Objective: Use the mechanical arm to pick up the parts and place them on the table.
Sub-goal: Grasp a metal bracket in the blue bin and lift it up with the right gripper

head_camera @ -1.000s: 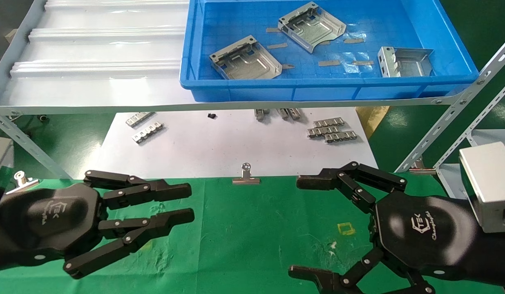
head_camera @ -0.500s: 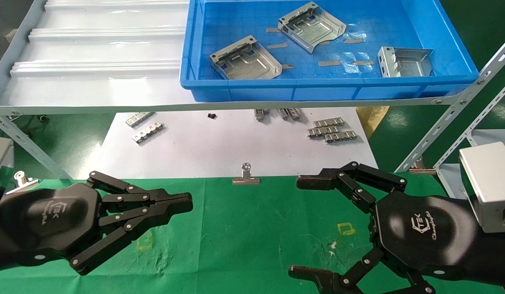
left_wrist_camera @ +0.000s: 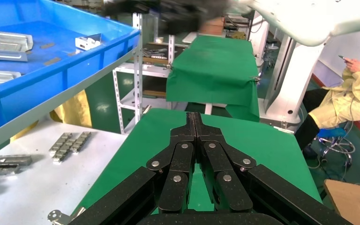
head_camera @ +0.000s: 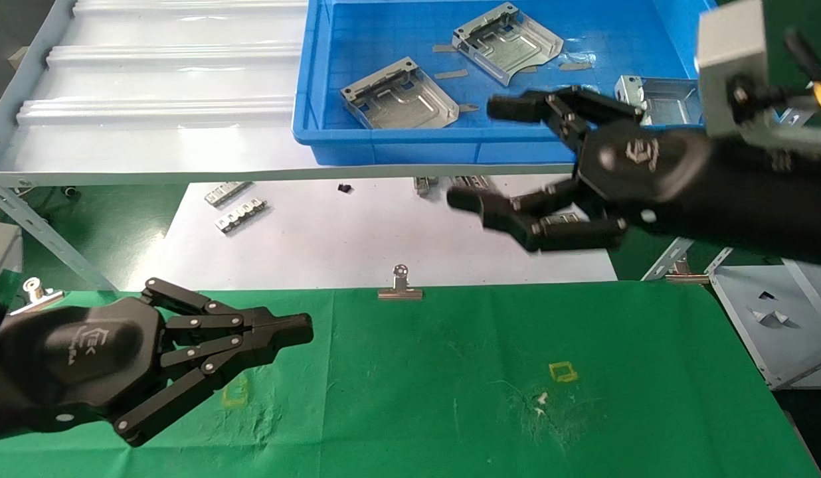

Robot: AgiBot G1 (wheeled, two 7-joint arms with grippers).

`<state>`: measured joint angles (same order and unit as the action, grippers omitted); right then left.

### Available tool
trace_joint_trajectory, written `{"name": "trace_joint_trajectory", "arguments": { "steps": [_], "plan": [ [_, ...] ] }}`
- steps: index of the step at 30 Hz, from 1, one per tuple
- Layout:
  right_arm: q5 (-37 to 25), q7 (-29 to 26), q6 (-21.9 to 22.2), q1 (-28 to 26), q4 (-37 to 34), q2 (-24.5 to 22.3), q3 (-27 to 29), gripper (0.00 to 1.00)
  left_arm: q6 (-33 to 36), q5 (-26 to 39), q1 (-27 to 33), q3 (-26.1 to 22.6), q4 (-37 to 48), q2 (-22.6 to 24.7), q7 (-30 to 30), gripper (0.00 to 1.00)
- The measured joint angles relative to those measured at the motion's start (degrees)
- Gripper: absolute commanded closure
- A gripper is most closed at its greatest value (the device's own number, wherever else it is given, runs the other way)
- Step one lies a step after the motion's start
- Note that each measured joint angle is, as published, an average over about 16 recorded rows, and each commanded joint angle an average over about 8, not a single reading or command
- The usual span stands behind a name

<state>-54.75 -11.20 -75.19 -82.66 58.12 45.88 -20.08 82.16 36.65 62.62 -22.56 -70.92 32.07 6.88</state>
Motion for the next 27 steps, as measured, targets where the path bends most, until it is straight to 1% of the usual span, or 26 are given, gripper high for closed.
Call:
{"name": "trace_joint_trajectory", "arguments": {
  "steps": [3,4,6,7,8,11,12,14,15,16,21,27],
  "plan": [
    [-4.4,1.1,4.0,-5.6,-7.0,4.2,-1.7,0.0,0.0,0.0,0.0,0.0,0.0,0.0,0.0,1.0],
    [-5.9,1.6,5.4,-7.4,-9.5,5.6,-2.3,0.0,0.0,0.0,0.0,0.0,0.0,0.0,0.0,0.95],
    [-8.7,2.8,8.3,-10.7,-14.8,8.5,-3.4,0.0,0.0,0.0,0.0,0.0,0.0,0.0,0.0,0.7],
    [-10.1,3.5,9.7,-12.3,-17.4,10.0,-4.0,0.03,0.0,0.0,0.0,0.0,0.0,0.0,0.0,0.57],
    [-11.5,4.2,11.1,-13.7,-20.1,11.4,-4.5,0.11,0.0,0.0,0.0,0.0,0.0,0.0,0.0,0.45],
    [-15.1,6.4,15.4,-17.8,-27.8,15.6,-6.2,0.49,0.0,0.0,0.0,0.0,0.0,0.0,0.0,0.07],
    [-16.2,7.1,16.9,-19.0,-30.3,17.0,-6.7,0.62,0.0,0.0,0.0,0.0,0.0,0.0,0.0,0.0],
    [-18.1,8.5,19.9,-21.1,-35.0,19.6,-7.6,0.87,0.0,0.0,0.0,0.0,0.0,0.0,0.0,0.0],
    [-19.0,9.2,21.4,-22.1,-37.2,20.8,-8.0,0.96,0.0,0.0,0.0,0.0,0.0,0.0,0.0,0.0],
    [-19.8,9.8,23.0,-23.0,-39.3,22.1,-8.4,1.0,0.0,0.0,0.0,0.0,0.0,0.0,0.0,0.0],
    [-22.5,12.1,29.8,-26.3,-47.3,27.0,-9.8,1.0,0.0,0.0,0.0,0.0,0.0,0.0,0.0,0.0],
    [-23.8,13.3,35.4,-28.0,-51.7,30.5,-10.7,1.0,0.0,0.0,0.0,0.0,0.0,0.0,0.0,0.0]
  ]
}}
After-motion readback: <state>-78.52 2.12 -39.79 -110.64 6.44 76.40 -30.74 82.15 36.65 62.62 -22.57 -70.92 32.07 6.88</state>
